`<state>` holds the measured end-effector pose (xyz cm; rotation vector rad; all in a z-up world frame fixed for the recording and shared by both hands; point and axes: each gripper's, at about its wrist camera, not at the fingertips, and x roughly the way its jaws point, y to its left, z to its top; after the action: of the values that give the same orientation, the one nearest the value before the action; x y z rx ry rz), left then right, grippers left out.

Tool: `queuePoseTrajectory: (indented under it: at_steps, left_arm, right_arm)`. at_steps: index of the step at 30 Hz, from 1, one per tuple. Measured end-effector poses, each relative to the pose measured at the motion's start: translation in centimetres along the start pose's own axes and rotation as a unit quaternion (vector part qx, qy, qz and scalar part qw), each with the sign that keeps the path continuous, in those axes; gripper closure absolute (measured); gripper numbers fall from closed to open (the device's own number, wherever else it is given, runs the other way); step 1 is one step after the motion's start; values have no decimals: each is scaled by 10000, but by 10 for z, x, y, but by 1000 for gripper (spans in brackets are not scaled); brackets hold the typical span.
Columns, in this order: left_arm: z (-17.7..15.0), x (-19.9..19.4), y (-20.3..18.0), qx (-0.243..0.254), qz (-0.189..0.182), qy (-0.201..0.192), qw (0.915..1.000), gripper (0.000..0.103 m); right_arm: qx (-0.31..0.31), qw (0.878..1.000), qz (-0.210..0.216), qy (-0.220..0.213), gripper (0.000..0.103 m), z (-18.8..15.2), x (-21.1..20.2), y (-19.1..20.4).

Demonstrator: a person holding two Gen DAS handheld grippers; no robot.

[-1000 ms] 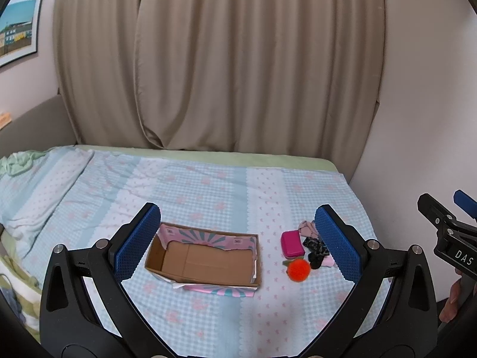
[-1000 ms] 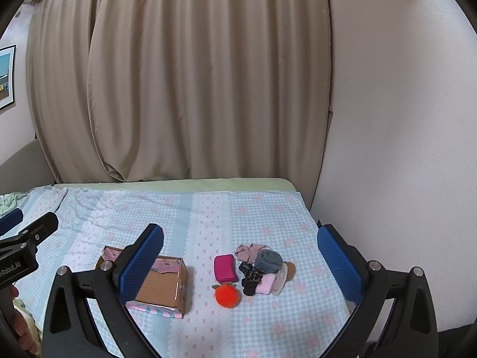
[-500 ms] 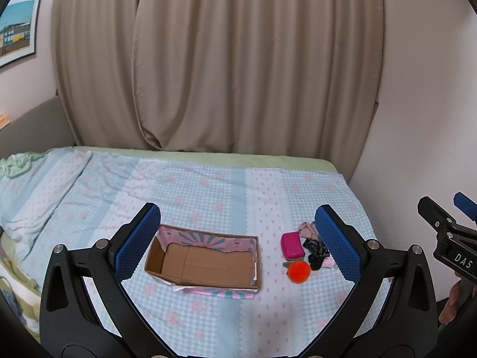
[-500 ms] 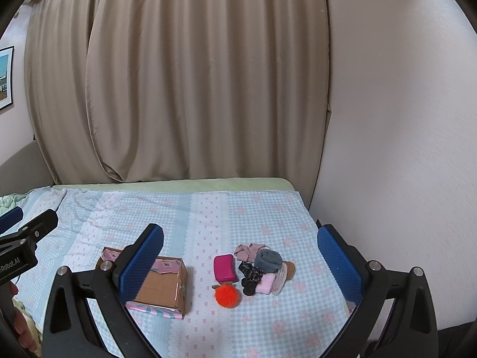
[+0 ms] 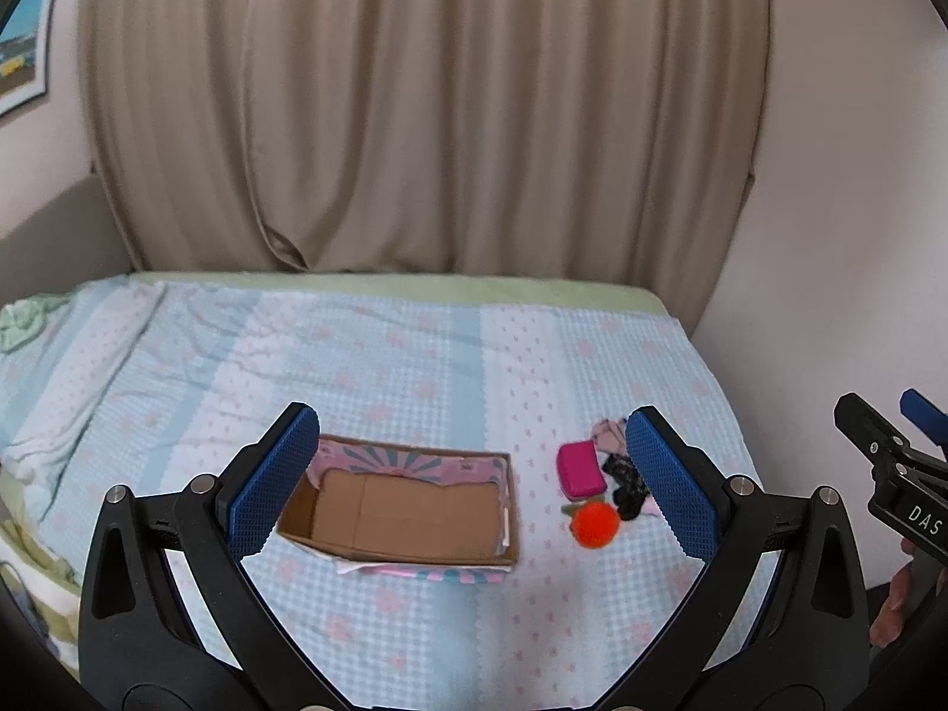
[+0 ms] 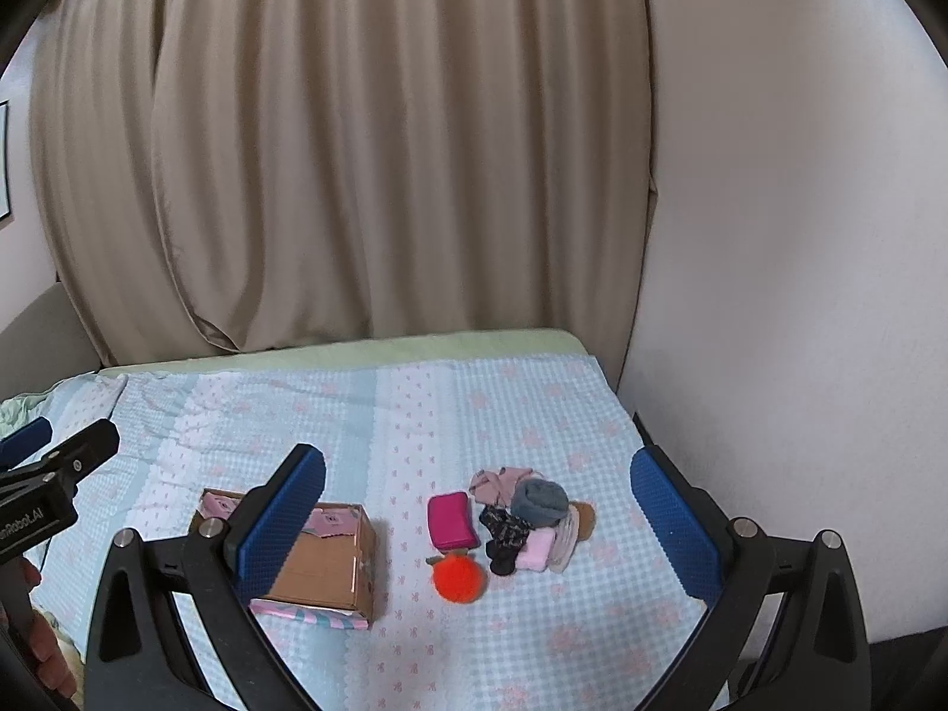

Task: Organize soft objects
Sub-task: 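Grasp the magenta pouch with the left tool while the right grasps the grey hat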

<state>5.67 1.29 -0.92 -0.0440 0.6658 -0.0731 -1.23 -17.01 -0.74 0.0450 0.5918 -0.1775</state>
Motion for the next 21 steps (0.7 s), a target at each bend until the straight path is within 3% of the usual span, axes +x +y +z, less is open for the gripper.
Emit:
queuePoseTrajectory:
  at_steps: [9, 21]
  left_arm:
    - [-25, 102, -59, -118, -295, 812, 9962, 1]
    - [-94, 283, -142, -565, -451, 2019, 9767, 1]
  right_arm:
    - [99, 9982, -27, 584, 0, -9, 70, -53]
    - [276, 9854, 363, 1643, 0, -39, 236, -137]
